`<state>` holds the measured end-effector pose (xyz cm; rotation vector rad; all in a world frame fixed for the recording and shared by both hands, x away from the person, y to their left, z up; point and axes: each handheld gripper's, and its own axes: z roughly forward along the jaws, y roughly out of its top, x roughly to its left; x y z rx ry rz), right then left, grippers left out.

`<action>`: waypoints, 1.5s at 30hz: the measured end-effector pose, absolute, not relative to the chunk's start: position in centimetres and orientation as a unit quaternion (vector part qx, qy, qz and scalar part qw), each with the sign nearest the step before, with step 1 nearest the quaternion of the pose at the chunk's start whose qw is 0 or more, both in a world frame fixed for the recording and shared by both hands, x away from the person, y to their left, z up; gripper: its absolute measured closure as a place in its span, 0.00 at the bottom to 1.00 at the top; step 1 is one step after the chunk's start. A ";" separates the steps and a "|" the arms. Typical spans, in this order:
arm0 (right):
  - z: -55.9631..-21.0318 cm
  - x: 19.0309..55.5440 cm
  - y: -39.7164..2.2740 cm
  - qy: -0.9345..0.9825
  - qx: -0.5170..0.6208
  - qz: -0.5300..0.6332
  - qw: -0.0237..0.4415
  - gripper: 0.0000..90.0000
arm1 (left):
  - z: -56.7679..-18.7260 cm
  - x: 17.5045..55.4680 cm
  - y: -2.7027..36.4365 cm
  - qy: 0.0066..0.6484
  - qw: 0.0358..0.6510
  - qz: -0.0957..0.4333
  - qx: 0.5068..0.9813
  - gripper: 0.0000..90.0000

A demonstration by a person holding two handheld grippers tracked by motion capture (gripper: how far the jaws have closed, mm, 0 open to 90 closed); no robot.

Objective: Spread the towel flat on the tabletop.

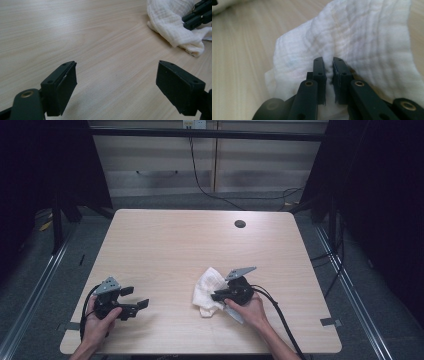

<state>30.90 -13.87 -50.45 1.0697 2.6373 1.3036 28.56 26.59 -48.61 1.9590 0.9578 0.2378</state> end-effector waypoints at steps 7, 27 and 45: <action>-50.4 29.5 -11.4 0.857 0.304 0.417 -0.005 0.91 | -48.7 28.6 26.1 0.379 0.448 0.095 0.804 0.19; -44.5 30.2 -17.9 0.817 0.338 0.460 0.078 0.64 | -45.5 29.6 23.0 0.352 0.481 0.096 0.797 0.28; -48.3 32.5 -16.3 0.835 0.328 0.441 0.026 0.69 | -48.6 31.0 14.7 0.305 0.433 0.044 0.847 0.32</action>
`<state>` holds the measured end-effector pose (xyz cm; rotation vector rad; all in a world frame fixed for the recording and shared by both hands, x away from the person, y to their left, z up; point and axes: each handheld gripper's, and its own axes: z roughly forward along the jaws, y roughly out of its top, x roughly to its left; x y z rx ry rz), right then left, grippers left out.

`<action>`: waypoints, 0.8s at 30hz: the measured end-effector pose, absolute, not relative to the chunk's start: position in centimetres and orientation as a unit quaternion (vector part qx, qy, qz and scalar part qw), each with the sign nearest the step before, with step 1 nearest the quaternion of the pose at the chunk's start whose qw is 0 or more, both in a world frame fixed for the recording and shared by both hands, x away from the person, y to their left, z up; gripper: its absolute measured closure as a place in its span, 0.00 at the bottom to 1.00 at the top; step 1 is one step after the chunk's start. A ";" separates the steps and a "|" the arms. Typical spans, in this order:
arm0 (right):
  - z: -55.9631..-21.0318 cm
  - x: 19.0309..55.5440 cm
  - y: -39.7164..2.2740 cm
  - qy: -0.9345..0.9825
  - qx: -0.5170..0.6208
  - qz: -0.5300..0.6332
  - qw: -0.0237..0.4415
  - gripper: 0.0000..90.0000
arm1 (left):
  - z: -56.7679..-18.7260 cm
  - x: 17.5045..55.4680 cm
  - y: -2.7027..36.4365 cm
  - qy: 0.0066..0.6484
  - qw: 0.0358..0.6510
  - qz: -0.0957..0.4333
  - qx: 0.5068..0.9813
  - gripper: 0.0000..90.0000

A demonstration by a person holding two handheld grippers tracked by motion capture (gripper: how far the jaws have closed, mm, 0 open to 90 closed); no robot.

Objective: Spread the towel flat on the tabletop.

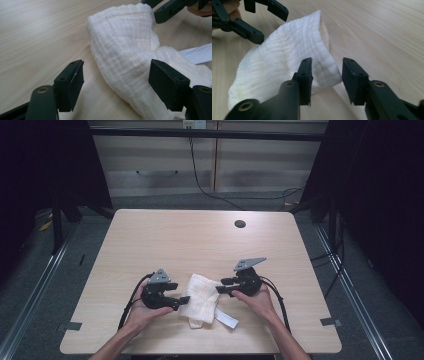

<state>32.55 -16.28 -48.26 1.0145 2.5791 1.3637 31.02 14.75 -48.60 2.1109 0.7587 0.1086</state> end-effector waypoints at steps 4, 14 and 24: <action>-48.3 32.4 -16.2 0.835 0.322 0.445 0.018 0.85 | -48.7 30.9 14.5 0.292 0.433 0.039 0.852 0.47; -46.1 32.0 -16.6 0.820 0.317 0.475 0.032 0.95 | -48.5 30.4 14.5 0.267 0.445 0.034 0.854 0.92; -44.2 32.1 -17.1 0.807 0.316 0.496 0.044 0.97 | -47.8 30.8 15.7 0.290 0.466 0.028 0.835 0.62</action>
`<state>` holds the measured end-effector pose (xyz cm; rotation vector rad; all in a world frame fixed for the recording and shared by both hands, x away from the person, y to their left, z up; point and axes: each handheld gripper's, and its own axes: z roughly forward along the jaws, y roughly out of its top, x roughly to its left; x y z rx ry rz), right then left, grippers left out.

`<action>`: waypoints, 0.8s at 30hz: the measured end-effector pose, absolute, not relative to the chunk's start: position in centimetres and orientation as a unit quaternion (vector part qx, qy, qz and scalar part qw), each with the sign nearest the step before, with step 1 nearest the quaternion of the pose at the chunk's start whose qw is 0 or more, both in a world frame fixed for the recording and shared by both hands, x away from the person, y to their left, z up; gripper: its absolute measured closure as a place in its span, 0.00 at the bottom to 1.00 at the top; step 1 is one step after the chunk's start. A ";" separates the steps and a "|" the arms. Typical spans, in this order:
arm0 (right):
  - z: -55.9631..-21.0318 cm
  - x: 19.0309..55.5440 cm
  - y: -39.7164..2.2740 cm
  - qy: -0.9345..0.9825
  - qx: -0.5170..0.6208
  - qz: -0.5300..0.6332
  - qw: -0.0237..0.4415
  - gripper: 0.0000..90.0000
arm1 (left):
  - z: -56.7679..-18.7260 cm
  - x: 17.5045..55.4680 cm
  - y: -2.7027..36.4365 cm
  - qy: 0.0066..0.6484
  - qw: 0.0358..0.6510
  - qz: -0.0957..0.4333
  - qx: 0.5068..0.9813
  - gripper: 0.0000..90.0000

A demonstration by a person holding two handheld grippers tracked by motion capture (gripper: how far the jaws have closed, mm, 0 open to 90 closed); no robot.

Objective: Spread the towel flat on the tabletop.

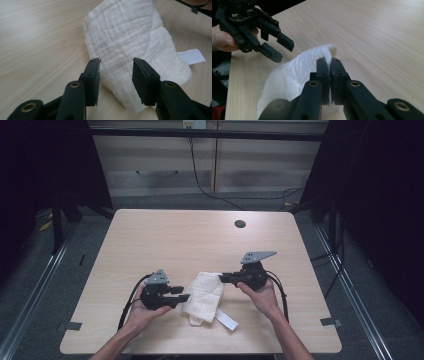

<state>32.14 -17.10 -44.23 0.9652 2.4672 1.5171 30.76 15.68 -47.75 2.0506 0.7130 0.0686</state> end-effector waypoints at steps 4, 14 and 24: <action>-42.6 32.2 -17.2 0.798 0.313 0.512 0.054 0.97 | -47.2 31.2 17.5 0.312 0.479 0.038 0.819 0.55; -36.2 32.6 -17.8 0.778 0.293 0.544 0.108 0.97 | -47.6 32.0 19.7 0.349 0.477 0.051 0.805 0.49; -31.5 32.8 -18.2 0.755 0.276 0.577 0.143 0.97 | -47.6 32.1 19.6 0.352 0.477 0.055 0.803 0.48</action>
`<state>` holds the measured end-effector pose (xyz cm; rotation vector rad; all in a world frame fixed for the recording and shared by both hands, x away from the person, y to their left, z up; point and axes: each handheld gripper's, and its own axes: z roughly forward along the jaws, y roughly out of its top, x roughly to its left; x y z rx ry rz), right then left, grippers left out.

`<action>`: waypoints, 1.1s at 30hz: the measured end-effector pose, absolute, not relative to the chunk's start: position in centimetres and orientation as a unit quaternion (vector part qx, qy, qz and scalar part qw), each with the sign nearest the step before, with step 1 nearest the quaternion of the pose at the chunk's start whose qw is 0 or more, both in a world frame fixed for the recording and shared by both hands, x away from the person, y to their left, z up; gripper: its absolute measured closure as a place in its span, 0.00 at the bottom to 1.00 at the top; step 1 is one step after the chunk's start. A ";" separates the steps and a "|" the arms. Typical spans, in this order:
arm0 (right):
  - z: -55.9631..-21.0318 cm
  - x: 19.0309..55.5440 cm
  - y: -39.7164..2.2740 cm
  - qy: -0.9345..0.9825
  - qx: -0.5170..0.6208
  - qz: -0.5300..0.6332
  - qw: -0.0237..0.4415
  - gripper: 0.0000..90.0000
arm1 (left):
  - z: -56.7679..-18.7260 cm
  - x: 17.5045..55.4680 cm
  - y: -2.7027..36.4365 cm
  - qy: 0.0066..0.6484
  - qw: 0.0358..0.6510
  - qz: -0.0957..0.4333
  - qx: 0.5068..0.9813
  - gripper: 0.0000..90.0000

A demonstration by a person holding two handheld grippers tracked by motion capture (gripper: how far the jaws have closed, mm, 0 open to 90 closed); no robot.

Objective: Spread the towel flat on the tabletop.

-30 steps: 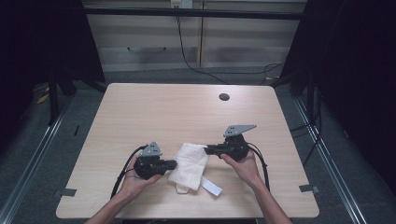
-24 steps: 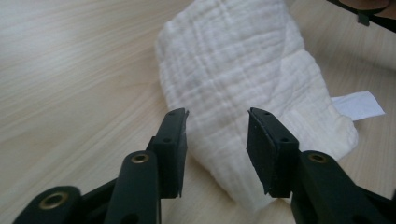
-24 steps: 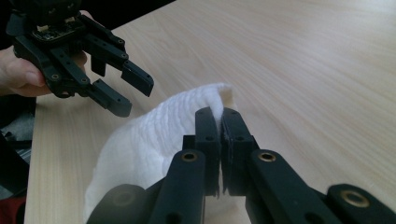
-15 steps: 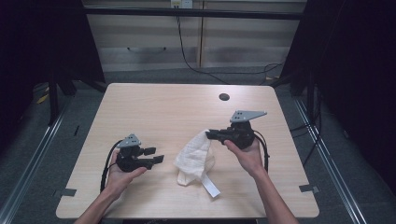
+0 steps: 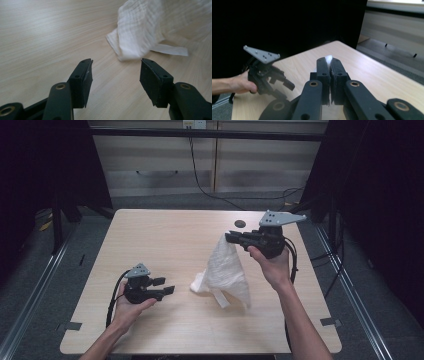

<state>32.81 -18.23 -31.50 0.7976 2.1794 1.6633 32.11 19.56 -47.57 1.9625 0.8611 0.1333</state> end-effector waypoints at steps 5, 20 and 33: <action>-29.6 32.6 -17.8 0.743 0.258 0.599 0.151 0.97 | -47.5 32.2 19.9 0.353 0.477 0.058 0.802 0.48; -36.5 34.3 -15.6 0.772 0.283 0.561 0.098 0.97 | -47.2 31.9 19.0 0.345 0.485 0.055 0.802 0.46; -45.6 36.1 -16.3 0.788 0.346 0.506 0.053 0.97 | -47.7 31.4 15.7 0.312 0.475 0.029 0.823 0.40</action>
